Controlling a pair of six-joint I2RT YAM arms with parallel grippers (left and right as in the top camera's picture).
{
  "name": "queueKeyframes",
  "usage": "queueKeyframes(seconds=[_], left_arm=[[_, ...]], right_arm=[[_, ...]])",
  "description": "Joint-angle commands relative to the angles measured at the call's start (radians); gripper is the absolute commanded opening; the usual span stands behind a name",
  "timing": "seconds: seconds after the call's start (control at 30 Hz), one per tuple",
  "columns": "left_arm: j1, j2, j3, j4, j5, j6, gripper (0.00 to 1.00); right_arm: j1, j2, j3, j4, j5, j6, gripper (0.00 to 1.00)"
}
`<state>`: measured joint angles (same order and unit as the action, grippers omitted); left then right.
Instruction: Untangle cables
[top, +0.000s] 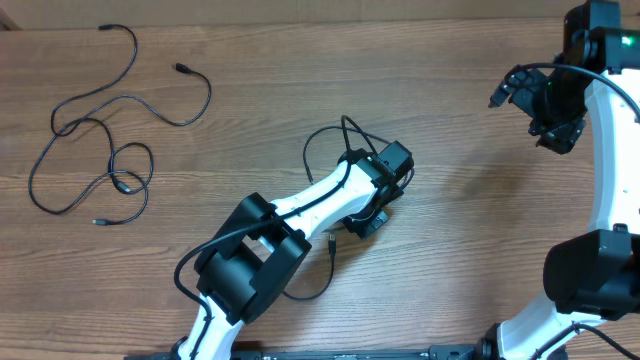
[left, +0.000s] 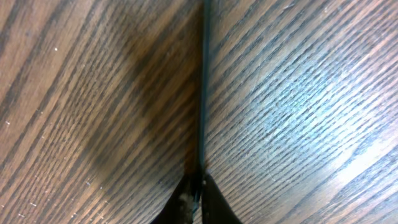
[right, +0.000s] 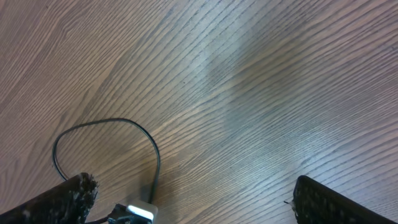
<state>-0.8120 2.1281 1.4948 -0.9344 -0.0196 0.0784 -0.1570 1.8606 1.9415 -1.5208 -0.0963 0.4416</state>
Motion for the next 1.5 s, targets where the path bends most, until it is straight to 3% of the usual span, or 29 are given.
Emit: queueKeyframes(seconds=[0.0, 0.2, 0.33, 0.4, 0.67, 1.17, 1.47], left_arm=[[-0.007, 0.122, -0.058, 0.026, 0.072, -0.040, 0.04], [0.002, 0.115, -0.051, 0.023, 0.071, -0.171, 0.04], [0.028, 0.079, -0.019, -0.011, 0.072, -0.403, 0.04], [0.036, 0.043, -0.018, -0.008, 0.070, -0.463, 0.04], [0.049, -0.222, -0.018, 0.004, 0.001, -0.531, 0.04], [0.058, -0.583, -0.018, -0.014, 0.011, -0.626, 0.04], [0.191, -0.801, -0.018, -0.074, 0.011, -0.744, 0.04]], right_arm=[[-0.002, -0.014, 0.000, 0.002, 0.006, 0.003, 1.00], [-0.002, -0.014, 0.000, 0.002, 0.006, 0.003, 1.00], [-0.002, -0.014, 0.000, 0.002, 0.006, 0.003, 1.00], [-0.002, -0.014, 0.000, 0.002, 0.006, 0.003, 1.00], [-0.002, -0.014, 0.000, 0.002, 0.006, 0.003, 1.00], [-0.002, -0.014, 0.000, 0.002, 0.006, 0.003, 1.00], [-0.002, -0.014, 0.000, 0.002, 0.006, 0.003, 1.00]])
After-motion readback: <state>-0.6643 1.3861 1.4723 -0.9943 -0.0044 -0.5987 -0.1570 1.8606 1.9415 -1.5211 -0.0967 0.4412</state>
